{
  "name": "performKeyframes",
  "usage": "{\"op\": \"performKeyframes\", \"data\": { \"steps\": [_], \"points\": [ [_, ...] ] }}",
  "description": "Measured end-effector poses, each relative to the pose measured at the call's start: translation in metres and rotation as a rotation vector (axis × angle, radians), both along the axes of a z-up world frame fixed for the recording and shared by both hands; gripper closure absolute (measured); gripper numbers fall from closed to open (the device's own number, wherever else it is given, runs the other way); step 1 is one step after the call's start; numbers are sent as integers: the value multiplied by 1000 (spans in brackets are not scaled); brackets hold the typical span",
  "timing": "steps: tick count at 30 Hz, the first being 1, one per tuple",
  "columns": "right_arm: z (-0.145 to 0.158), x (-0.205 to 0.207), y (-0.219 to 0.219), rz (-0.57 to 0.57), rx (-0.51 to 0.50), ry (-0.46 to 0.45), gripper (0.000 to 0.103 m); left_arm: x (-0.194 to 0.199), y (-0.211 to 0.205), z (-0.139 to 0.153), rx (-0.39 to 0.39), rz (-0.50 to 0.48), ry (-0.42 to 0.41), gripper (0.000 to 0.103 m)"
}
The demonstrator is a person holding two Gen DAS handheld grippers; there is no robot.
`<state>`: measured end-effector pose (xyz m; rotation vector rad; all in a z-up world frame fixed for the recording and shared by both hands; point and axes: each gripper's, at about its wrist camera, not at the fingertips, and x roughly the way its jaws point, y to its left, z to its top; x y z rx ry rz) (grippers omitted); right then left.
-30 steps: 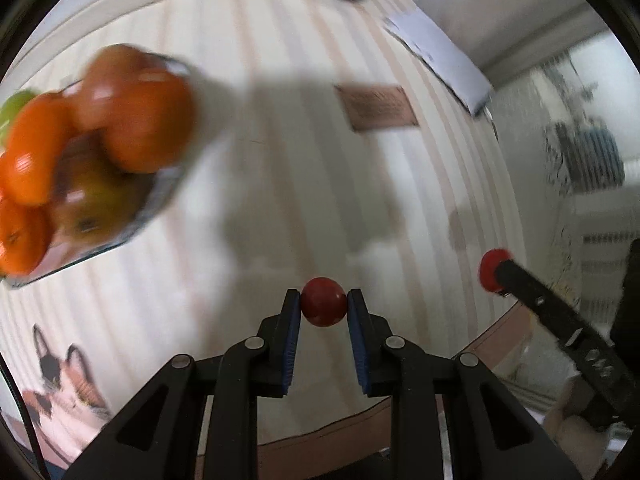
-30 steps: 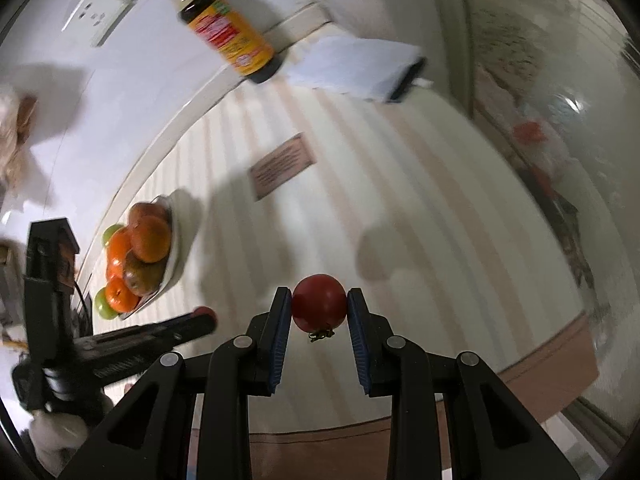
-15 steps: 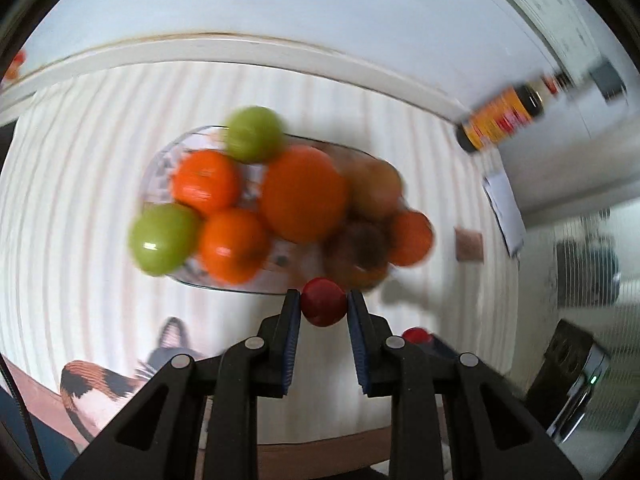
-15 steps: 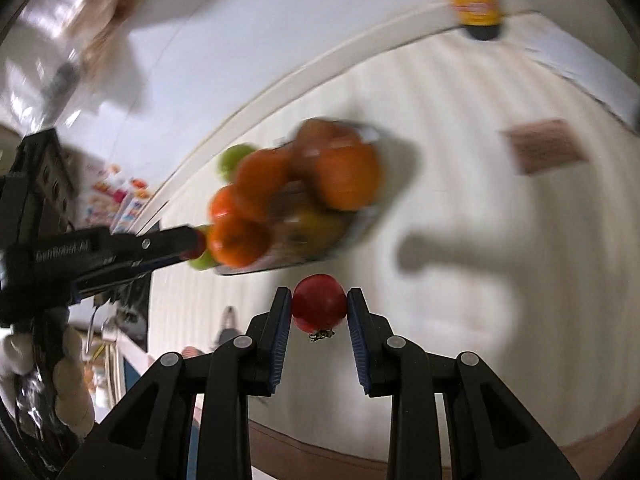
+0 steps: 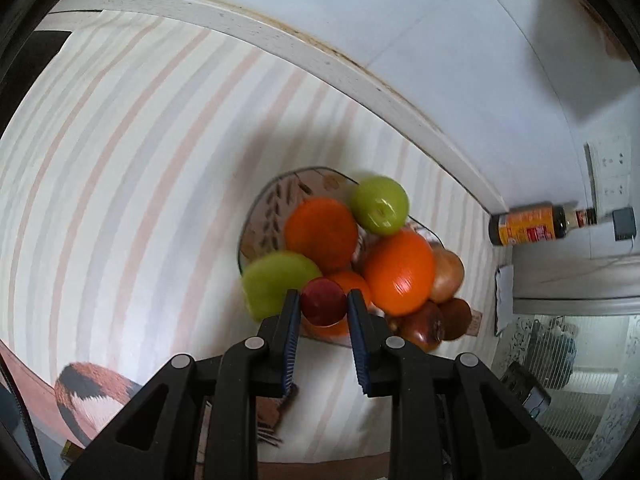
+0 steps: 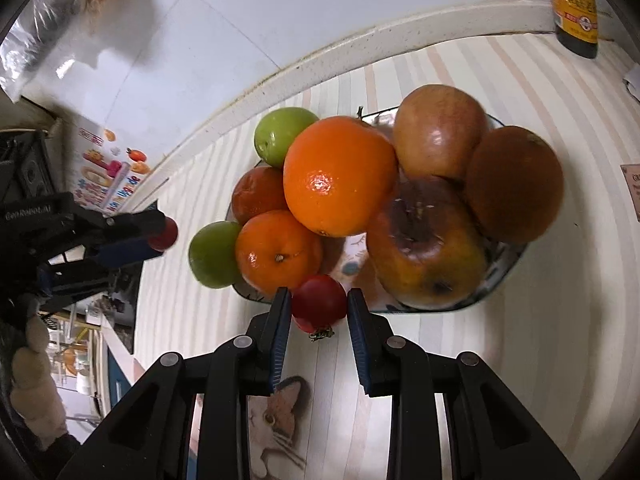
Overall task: Organize fruits
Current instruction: 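Lower the tomatoes between the plate fruit and open both tools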
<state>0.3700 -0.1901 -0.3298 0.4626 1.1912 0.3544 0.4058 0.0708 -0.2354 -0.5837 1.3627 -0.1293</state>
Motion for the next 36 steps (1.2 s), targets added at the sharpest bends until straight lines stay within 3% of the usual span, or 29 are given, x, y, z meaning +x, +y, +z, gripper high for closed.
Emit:
{"op": "performKeyframes", "data": {
  "steps": [12,16,22,30,36],
  "points": [
    [-6,9,28,-7,-74,17,72,29,21,-33,-18,-7,50,82],
    [-5,9,33,-5,-81,18,72,24,24,-28,-62,-7,37,82],
    [-6,12,34,5,-78,20,72,-3,-4,-10,-112,-109,15,82],
    [-5,14,37,22,-96,13,72,-13,-17,-29,-95,-130,65,82],
    [-6,14,36,13,-94,18,72,-5,-15,-19,-88,-127,39,82]
  ]
}}
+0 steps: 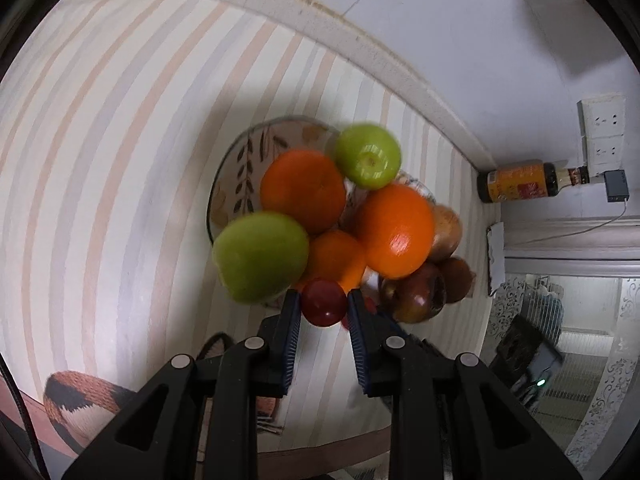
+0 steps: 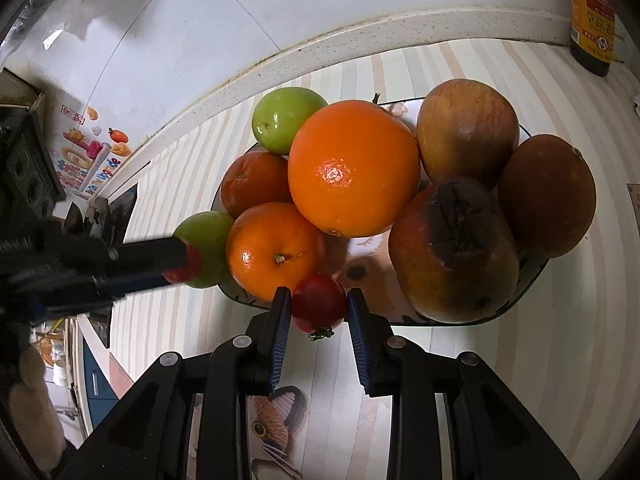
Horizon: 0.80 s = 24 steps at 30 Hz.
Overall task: Organize fruits
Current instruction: 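Lower the tomatoes between the plate fruit and open both tools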
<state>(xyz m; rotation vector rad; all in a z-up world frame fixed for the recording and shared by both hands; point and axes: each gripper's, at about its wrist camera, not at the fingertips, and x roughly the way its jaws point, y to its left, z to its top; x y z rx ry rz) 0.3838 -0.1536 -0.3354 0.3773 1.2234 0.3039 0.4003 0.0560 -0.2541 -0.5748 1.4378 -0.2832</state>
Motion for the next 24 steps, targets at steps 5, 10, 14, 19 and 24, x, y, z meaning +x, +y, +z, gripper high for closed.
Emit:
{"op": "performKeyframes", "data": {
  "steps": [5,10,14,19,24],
  "points": [
    [-1,3,-3,-29,3,18,72,27,17,15,27,33,-46,82],
    [-2,5,-3,-43,-1,38,71,49,33,-8,69,43,12,82],
    [-2,7,-6,-62,-10,59,66,52,35,-24,108,23,68,81],
    [8,4,-9,-96,20,79,36,45,34,-21,167,25,74,80],
    [41,-2,-13,-94,13,31,22,40,34,-7,167,34,42,61]
  ]
}}
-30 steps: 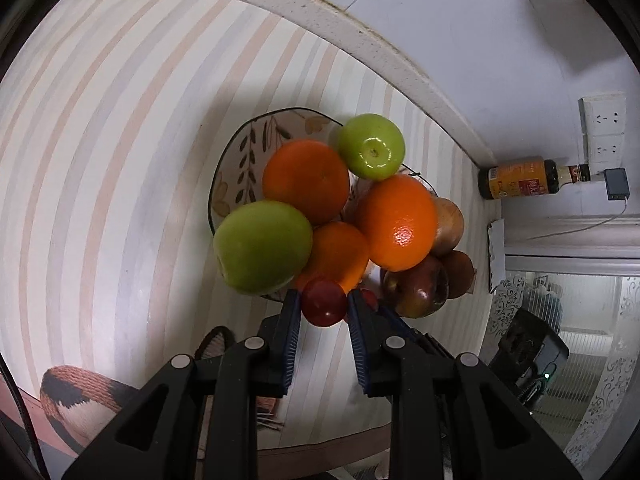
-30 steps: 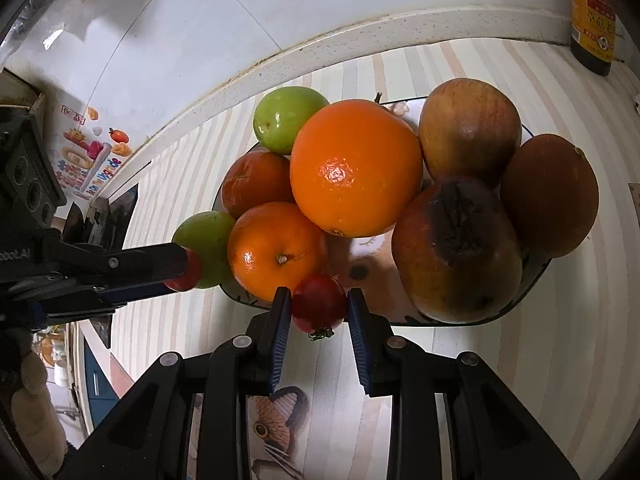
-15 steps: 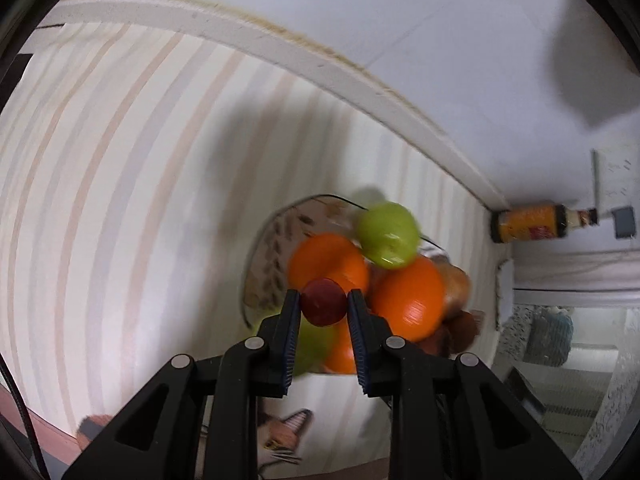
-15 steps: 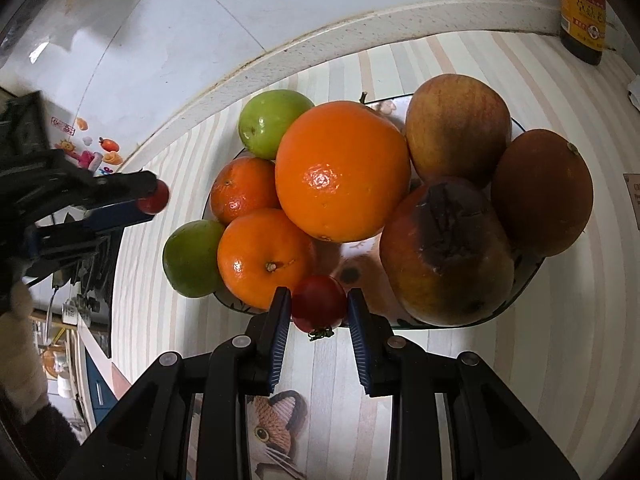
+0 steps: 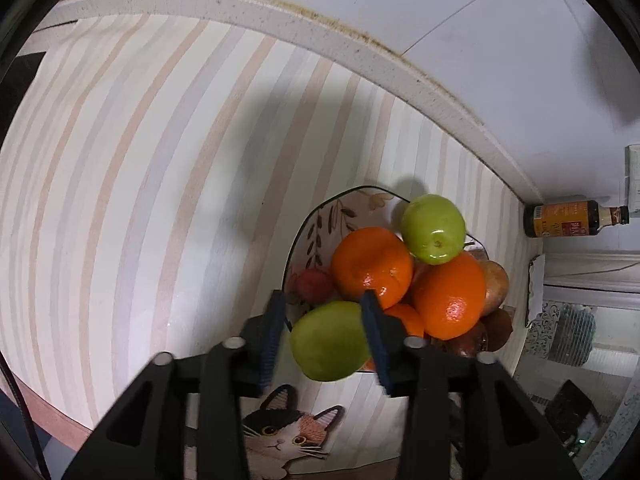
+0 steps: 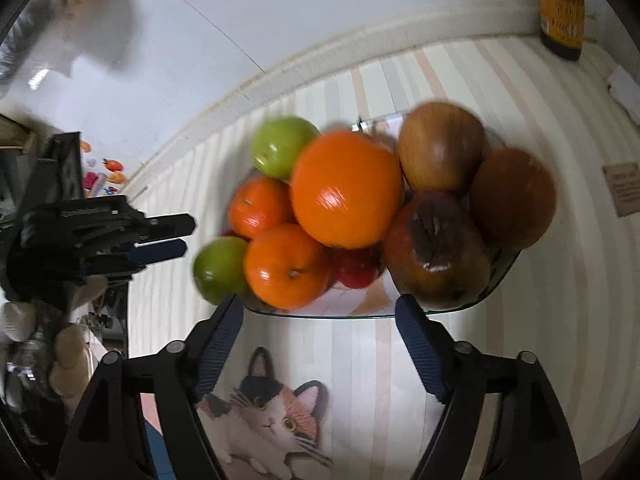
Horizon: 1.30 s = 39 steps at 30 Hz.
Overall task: Organize fruits
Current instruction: 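Lower the tomatoes between the plate fruit and open both tools, then lift both open tools away from the plate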
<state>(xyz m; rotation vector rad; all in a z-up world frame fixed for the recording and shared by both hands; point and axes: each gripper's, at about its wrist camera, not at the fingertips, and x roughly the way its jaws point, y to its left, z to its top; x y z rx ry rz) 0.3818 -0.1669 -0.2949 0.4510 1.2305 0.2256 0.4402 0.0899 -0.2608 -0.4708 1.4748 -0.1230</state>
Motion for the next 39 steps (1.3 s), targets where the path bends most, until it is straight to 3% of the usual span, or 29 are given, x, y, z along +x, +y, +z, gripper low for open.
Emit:
{"op": "performKeyframes", "data": {
  "steps": [2,4,5,6,10,14,22,39],
  "points": [
    [12,-1,-3,3,-57,-5,19,-4,1,9,19,7,-24,54],
    [23,-1,-8,6,-150,-5,8,-13,0,21,68,6,-63,35],
    [26,-1,-10,8,-182,-4,7,-17,-1,27,94,4,-79,17],
    [29,-2,-15,10,-220,-2,7,-23,-4,33,135,-4,-100,10],
    [42,-4,-30,20,-299,-23,7,-54,-19,51,287,-27,-157,9],
    [60,-12,-37,45,-327,-52,7,-83,-36,63,359,-41,-204,9],
    [112,-63,-40,41,-346,-132,6,-139,-59,106,395,-55,-314,9],
    [259,-251,-31,-84,-374,-350,6,-295,-58,236,408,-124,-602,9]
  ]
}}
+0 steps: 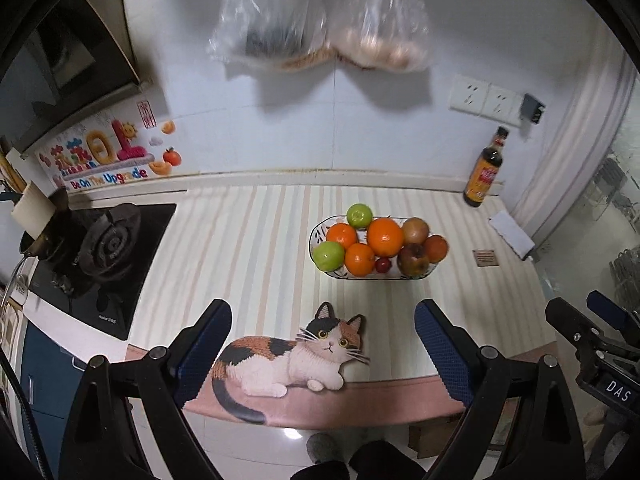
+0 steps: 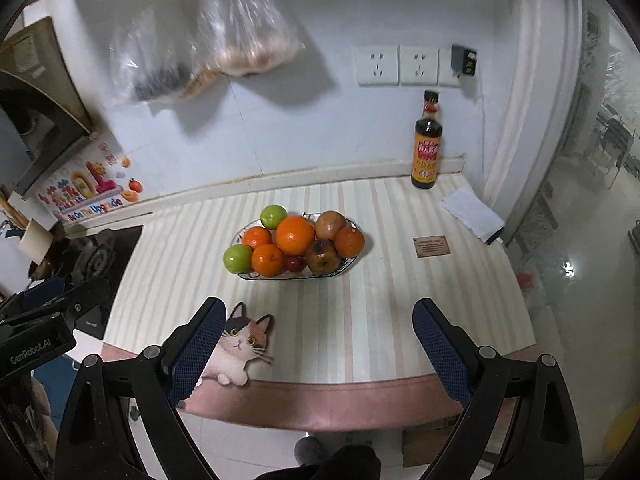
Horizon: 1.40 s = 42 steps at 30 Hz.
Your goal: Organize fruits
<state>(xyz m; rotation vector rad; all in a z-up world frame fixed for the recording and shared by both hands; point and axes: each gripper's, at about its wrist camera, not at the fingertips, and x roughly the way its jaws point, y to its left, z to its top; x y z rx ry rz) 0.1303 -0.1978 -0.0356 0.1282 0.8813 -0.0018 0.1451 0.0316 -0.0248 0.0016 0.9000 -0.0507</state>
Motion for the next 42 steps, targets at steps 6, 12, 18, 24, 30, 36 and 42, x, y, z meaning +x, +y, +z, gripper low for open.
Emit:
{"op": "performKeyframes", "data": {
  "steps": [6,12,18,24,30,36,42],
  "points": [
    [42,-51,4,23,-33,-79,6,-42,-6,25,-12,-13,-48,9],
    [67,-80,2,44,-41,-111,6,-75,-15,44,-23,-4,-92,9],
    [74,-95,-4,53,-9,-115,6,-94,-20,53,-12,-2,-109,9],
    [69,-94,-4,76,9,-96,6,-97,-21,54,-18,12,-113,9],
    [60,-78,-6,81,16,-78,6,-94,-20,51,-21,18,-110,9],
    [43,-42,-13,60,25,-56,6,-60,-17,33,2,42,-63,1],
    [21,5,-16,42,5,-18,6,-19,-15,13,36,62,-25,1]
  ]
}}
